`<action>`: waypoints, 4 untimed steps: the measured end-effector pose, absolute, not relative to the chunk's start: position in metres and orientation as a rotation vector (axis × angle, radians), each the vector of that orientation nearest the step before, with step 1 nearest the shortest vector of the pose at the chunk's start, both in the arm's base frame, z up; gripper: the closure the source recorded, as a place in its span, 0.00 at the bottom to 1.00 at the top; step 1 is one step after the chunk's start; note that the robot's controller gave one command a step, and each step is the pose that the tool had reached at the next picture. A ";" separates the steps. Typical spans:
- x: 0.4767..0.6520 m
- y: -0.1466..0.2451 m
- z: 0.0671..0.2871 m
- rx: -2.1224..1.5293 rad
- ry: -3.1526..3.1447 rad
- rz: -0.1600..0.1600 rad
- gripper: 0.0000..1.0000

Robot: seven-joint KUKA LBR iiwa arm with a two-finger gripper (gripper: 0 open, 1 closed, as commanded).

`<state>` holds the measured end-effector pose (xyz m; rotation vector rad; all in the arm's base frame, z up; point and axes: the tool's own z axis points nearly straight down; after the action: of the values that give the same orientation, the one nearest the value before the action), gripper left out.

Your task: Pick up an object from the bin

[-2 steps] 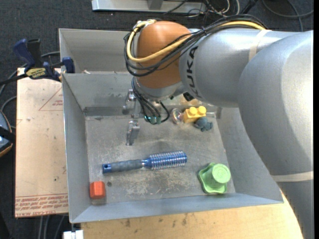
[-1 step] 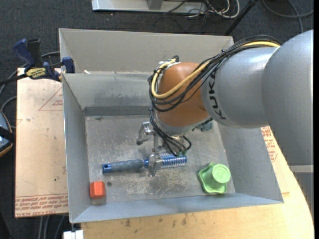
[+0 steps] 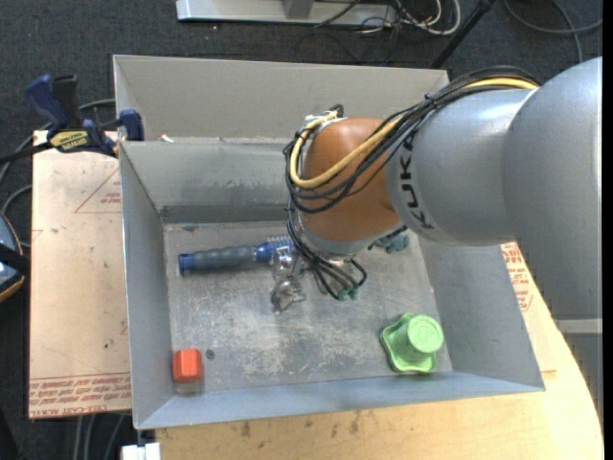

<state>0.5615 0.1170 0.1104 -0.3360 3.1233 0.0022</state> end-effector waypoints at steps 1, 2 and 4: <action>0.561 0.117 0.110 -0.336 3.124 0.002 0.00; 0.601 0.156 0.128 -0.055 3.135 0.005 0.00; 0.626 0.158 0.077 0.221 3.119 0.012 1.00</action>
Offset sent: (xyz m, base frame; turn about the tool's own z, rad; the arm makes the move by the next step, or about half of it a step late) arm 0.0000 0.0000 0.0000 0.0000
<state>0.6264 0.1585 0.0770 0.2206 3.1194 0.0124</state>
